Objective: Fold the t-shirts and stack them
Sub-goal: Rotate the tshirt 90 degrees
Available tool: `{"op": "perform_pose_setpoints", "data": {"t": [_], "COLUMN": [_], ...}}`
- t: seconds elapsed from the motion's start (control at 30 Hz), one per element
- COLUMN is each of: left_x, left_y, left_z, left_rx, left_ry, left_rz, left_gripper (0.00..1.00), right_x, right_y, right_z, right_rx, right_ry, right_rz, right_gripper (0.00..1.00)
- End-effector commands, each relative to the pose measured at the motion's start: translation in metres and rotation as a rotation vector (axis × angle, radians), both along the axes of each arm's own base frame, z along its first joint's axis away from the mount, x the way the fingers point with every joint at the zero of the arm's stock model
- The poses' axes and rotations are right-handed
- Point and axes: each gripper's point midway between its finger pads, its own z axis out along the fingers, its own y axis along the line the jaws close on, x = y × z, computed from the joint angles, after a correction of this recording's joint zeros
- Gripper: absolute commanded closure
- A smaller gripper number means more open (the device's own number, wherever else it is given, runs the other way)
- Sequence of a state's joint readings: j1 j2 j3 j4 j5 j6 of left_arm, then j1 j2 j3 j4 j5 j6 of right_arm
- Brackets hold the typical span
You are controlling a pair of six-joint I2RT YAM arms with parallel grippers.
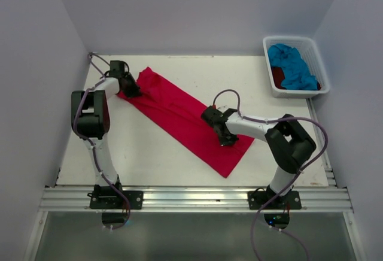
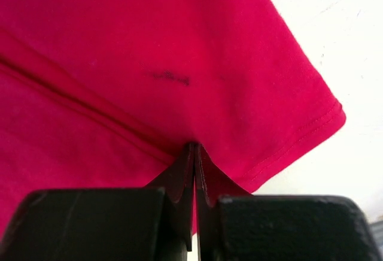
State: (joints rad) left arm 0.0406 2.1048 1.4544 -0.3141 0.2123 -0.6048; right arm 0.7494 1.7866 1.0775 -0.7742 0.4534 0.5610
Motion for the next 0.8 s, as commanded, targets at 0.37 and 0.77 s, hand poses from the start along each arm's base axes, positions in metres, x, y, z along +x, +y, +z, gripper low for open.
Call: {"op": "perform_pose_setpoints", "data": {"t": [0.37, 0.77], "left_x": [0.033, 0.059], "left_y": [-0.052, -0.12], "left_z": [-0.038, -0.039], "left_rx": [-0.066, -0.145], "left_ry": [0.065, 0.013], "left_rz": [-0.171, -0.372], "left_gripper": [1.0, 1.0], "right_x": [-0.177, -0.252], "right_y": [0.095, 0.162], "right_z": [-0.05, -0.032], "right_rx": [0.43, 0.431], "right_ry": [0.436, 0.498], "right_rz": [0.24, 0.487], "right_gripper": [1.0, 1.0]}}
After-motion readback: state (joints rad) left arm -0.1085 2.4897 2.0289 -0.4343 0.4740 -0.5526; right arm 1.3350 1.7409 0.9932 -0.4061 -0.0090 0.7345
